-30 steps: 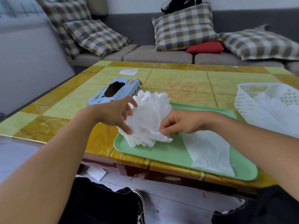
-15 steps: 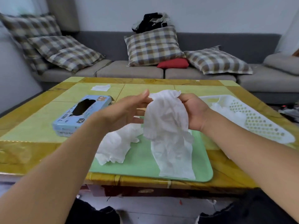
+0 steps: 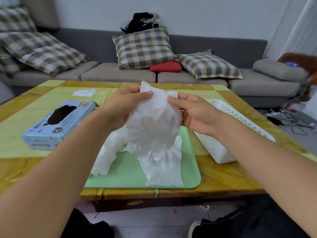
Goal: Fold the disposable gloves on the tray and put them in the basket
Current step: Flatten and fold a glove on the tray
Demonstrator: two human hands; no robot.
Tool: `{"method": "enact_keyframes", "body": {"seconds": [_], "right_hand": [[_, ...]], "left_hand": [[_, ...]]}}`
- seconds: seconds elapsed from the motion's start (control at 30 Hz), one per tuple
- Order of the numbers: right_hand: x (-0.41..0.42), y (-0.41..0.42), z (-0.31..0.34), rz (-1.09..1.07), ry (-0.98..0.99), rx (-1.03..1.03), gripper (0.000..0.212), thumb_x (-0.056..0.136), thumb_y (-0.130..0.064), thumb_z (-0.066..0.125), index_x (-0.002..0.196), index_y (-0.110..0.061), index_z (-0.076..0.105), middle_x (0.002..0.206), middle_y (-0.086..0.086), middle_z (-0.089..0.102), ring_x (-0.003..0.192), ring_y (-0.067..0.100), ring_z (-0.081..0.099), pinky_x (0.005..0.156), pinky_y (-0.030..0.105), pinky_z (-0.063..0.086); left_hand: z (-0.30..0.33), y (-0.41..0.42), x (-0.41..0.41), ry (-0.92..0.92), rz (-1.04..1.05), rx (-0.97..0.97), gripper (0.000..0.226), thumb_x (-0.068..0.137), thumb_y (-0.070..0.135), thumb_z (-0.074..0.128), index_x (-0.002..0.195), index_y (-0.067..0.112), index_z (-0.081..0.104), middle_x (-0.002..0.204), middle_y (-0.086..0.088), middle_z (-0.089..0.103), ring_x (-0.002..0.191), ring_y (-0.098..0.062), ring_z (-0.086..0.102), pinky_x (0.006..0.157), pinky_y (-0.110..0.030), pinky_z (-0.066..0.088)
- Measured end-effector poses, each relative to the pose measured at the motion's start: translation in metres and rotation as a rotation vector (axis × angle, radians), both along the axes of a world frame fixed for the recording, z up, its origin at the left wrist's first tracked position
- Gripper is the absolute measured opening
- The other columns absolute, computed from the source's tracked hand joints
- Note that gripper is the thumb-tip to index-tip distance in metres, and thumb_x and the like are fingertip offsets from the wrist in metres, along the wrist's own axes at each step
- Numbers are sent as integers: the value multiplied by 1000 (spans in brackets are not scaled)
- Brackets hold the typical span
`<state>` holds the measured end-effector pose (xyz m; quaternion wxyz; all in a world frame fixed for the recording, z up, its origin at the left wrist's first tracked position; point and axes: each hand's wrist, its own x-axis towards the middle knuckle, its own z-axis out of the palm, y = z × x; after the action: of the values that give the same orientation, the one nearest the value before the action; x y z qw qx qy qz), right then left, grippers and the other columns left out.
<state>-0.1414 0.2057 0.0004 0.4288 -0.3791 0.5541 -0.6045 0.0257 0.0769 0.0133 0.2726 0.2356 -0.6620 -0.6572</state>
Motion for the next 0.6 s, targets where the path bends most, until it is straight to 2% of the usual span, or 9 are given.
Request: {"method": "enact_keyframes", "body": {"seconds": [0.07,0.13,0.2,0.3,0.37,0.43,0.53,0.6], "right_hand": [[0,-2,-1,25,-24,26,39,98,-26,63,129,-3,65,106,10,69,85,21,65,73,33,56],[0,-4,-3,37,-60,52,44,95,-28,66,130,-2,65,111,12,70,92,24,67,77,34,57],[-2,-9,-6,48,-95,77,40,94,-23,68,128,-1,66,113,13,72,93,24,70,79,34,59],[-7,-20,-16,-17,-97,170,30,94,-13,69,121,-1,69,103,12,75,80,21,73,70,31,62],[-9,-28,-26,-93,-40,230,28,92,-12,72,118,-1,70,96,10,75,70,17,72,60,27,60],[-11,-33,-28,-190,23,158,25,92,-12,72,115,-1,71,99,12,75,71,18,71,62,30,59],[-22,-33,-8,-327,238,-168,20,93,-15,72,108,-2,75,107,18,76,93,28,73,83,43,59],[-23,-23,11,-315,359,-324,17,93,-16,73,107,-8,76,106,11,77,100,28,73,87,40,60]], "left_hand": [[-2,-2,1,3,-6,30,21,99,19,61,110,6,73,101,-12,77,88,-22,75,71,-31,61],[-5,-5,-1,-16,-4,56,23,100,19,59,110,4,73,103,-13,77,91,-24,75,74,-32,62],[-11,-9,-5,-91,5,72,23,100,20,61,108,2,73,102,-15,77,88,-25,75,73,-34,63],[-23,-18,-13,-268,65,79,22,98,22,65,105,2,72,102,-15,76,82,-23,73,71,-33,62],[-31,-20,-19,-355,104,63,19,97,22,67,103,5,72,103,-11,75,85,-21,71,70,-31,61],[-30,-19,-27,-261,157,22,12,95,20,69,95,9,72,102,-12,76,87,-23,71,77,-34,62],[-12,-17,-34,84,209,-154,11,94,22,70,94,13,77,99,-13,77,88,-23,68,93,-44,57],[3,-14,-31,227,157,-263,12,95,23,69,97,15,78,98,-7,78,90,-21,70,90,-37,59]]}}
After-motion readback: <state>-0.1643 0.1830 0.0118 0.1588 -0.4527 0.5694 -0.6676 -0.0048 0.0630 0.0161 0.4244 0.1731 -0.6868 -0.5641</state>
